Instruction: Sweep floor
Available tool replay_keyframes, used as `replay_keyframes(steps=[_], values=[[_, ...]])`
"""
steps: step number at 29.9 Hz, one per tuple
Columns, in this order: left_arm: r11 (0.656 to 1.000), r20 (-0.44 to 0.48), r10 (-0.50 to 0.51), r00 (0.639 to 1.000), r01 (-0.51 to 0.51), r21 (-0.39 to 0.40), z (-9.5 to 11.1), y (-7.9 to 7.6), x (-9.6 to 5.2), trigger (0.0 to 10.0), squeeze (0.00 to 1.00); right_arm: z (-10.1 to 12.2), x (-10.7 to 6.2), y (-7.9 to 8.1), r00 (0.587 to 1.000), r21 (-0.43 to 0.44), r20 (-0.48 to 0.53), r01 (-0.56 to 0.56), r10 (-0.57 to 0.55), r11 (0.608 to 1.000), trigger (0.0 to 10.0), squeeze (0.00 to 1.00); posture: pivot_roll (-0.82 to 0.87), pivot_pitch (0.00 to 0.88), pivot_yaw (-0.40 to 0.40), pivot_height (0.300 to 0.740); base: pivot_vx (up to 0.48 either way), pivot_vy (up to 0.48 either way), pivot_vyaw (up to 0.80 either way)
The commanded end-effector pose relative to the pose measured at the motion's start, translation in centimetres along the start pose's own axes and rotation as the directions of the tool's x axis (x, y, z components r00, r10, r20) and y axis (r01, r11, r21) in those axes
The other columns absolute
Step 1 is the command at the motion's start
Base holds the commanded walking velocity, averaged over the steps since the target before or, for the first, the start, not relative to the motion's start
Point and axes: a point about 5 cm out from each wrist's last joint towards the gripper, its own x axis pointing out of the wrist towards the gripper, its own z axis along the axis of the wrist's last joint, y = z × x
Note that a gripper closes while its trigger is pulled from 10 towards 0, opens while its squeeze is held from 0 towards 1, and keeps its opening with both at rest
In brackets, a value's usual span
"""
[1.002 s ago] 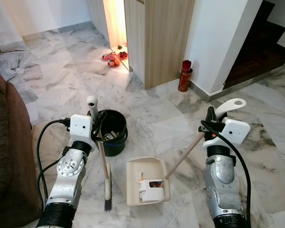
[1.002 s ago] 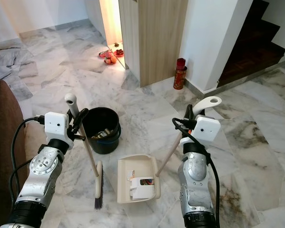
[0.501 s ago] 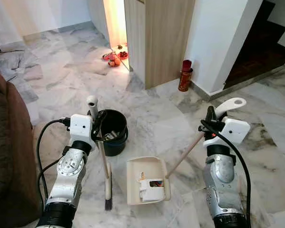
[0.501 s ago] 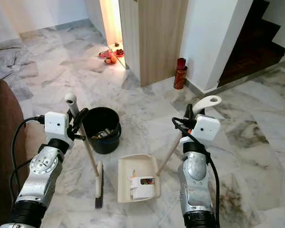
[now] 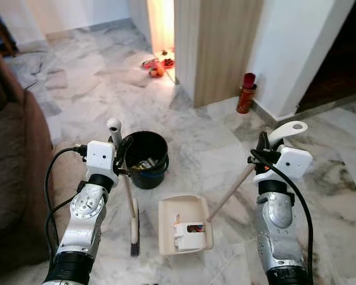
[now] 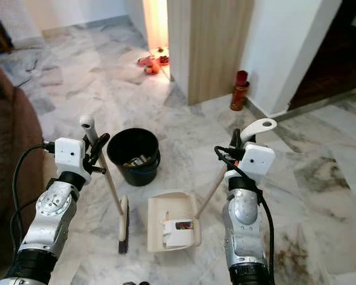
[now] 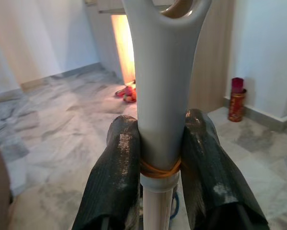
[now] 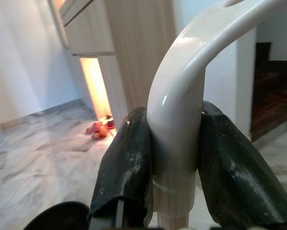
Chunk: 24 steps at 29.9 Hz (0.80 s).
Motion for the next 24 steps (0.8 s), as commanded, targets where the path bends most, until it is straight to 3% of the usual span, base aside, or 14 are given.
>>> replay_keyframes(steps=[1,16,24], values=[[1.0,0.039,0.011,0.999,-0.012,0.022,0.87,0.45,0.11,10.0,0.0,0.91,0.5,0.58,0.999,0.009,0.04,-0.02,0.019,1.0,10.0,0.0,0.0,0.079,0.05,0.74,0.0,0.0,0.58],[1.0,0.038,0.011,0.999,-0.012,0.02,0.82,0.38,0.12,10.0,0.0,0.81,0.46,0.47,0.999,0.012,0.033,-0.018,0.018,1.0,10.0,0.0,0.0,0.079,0.051,0.74,0.0,0.0,0.53],[1.0,0.036,0.013,0.999,-0.014,0.02,0.82,0.4,0.09,10.0,0.0,0.77,0.45,0.56,0.999,0.019,0.03,-0.021,0.02,1.0,10.0,0.0,0.0,0.084,0.049,0.74,0.0,0.0,0.0]])
